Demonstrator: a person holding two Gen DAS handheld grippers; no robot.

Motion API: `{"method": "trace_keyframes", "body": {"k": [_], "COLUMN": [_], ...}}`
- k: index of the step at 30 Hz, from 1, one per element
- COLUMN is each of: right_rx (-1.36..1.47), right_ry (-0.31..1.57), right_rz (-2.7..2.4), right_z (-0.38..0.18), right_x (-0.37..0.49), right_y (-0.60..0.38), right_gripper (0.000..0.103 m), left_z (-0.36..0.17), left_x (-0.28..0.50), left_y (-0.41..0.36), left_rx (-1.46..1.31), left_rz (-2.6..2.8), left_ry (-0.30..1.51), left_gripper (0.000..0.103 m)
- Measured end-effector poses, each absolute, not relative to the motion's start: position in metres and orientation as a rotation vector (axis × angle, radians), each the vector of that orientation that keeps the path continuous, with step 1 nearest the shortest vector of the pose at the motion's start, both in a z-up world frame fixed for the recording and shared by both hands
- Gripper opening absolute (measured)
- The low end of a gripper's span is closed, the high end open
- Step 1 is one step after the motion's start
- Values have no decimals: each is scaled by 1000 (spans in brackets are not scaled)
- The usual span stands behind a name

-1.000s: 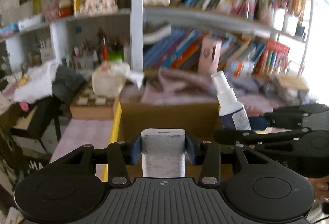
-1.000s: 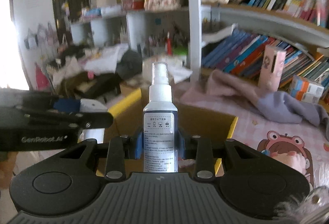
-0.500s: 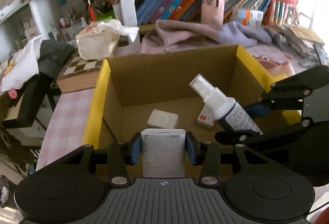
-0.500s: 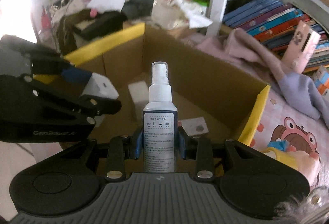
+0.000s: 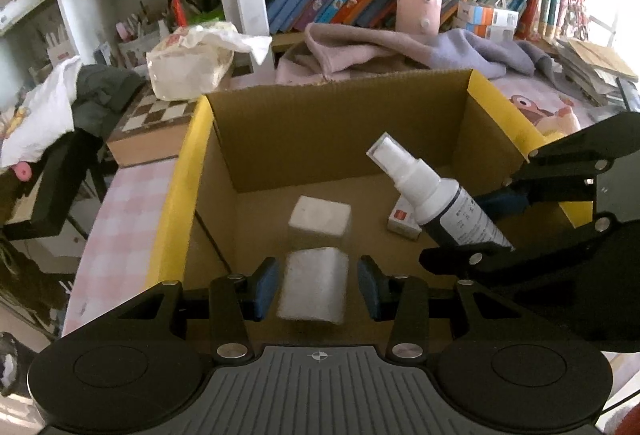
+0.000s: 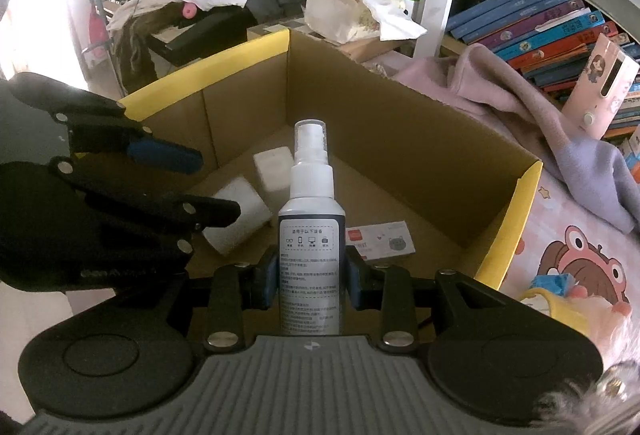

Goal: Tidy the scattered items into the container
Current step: 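Lower and release the charger plug with the left tool while the right tool releases the spray bottle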

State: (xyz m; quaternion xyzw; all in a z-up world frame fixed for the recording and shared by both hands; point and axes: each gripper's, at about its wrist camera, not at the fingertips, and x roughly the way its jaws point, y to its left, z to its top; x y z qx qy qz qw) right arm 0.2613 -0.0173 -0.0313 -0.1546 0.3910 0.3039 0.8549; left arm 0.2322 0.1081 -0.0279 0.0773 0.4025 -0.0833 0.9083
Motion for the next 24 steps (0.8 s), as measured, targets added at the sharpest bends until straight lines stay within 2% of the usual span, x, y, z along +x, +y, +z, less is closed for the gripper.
{"method": "trace_keyframes", "body": {"k": [4,15,16,18,20,24], "right_rx": [-288,-194,-188,-172,-141,-95], "right_ry": [780,600,579,542,511,461], "right_rz": [640,592,578,550,522,470], "right_z": [-23,24,28,35,43,54], "right_x": [256,211,205,192,178,153], "right_y": [-22,-42,-43,-47,-54,-69], "right_gripper": [40,52,52,52,52,52], "left_z": [-19,26,30,37,44,52], "left_x": [225,178,171,159,144,116], "left_y": [112,120,121,122,122,120], "left_rx": [135,75,69,61,57,69], "left_rz": [-153,-110,-107,-103,-109,-109], "left_ry": [794,651,637,613,585,562], "left_gripper": [48,69,70,81,86,91]}}
